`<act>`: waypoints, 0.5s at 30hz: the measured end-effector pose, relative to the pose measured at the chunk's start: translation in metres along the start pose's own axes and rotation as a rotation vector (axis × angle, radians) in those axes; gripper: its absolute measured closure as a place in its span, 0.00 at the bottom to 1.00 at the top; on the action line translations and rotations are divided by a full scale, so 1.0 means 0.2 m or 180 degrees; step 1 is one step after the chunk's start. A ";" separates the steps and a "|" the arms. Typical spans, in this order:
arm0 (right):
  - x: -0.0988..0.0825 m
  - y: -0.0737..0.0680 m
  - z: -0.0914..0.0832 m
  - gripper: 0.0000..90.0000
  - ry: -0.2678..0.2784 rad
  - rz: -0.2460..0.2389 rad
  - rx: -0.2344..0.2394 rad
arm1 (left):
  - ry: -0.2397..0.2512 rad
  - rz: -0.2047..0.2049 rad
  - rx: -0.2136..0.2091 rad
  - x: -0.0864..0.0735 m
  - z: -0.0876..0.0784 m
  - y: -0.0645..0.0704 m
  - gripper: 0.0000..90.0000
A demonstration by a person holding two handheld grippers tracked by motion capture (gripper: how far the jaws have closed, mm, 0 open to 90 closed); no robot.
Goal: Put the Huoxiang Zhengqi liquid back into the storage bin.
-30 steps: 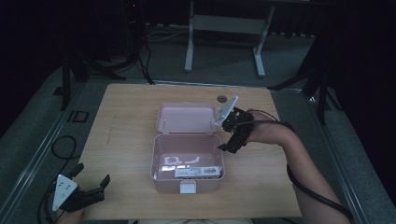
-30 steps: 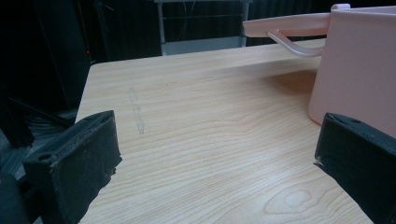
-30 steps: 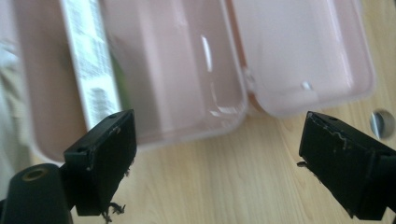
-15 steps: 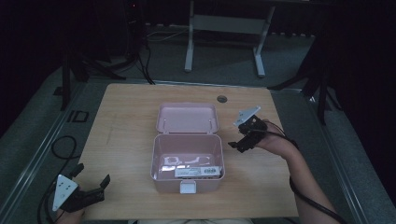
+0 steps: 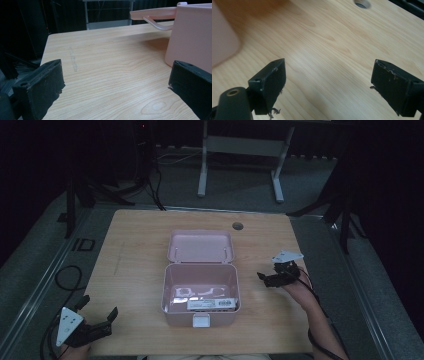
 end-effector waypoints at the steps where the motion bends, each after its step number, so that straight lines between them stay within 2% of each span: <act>1: -0.02 0.01 0.00 0.14 0.0017 0.0045 -0.0038 | 0.0001 0.0001 0.0000 0.00 0.00 0.00 0.00; 5: -0.09 0.06 -0.02 0.14 0.0129 0.0223 -0.0145 | 0.0000 0.0003 0.0001 0.00 0.00 0.00 0.00; 7: -0.14 0.10 -0.04 0.14 0.0269 0.0439 -0.0199 | 0.0002 0.0002 0.0001 0.00 0.00 0.00 0.00; 9: -0.14 0.10 -0.04 0.14 0.0269 0.0439 -0.0199 | -0.0003 0.0006 0.0002 0.00 0.00 0.00 0.00; 10: -0.15 0.11 -0.05 0.14 0.0292 0.0487 -0.0214 | -0.0001 0.0006 0.0003 0.00 0.00 0.00 0.00; 11: -0.18 0.14 -0.06 0.14 0.0362 0.0604 -0.0256 | -0.0001 0.0006 0.0003 0.00 0.00 0.00 0.00; 15: -0.24 0.19 -0.08 0.14 0.0425 0.0742 -0.0362 | 0.0005 0.0003 0.0003 0.00 0.00 0.00 0.00</act>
Point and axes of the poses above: each handheld gripper's, and its own axes: z roughly forward along the jaws, x roughly out of its top, y roughly to its right, the point moved 9 cm from there along z, roughly forward along the jaws, and after that the axes turned 8 degrees about -y, right-handed, at the moved point
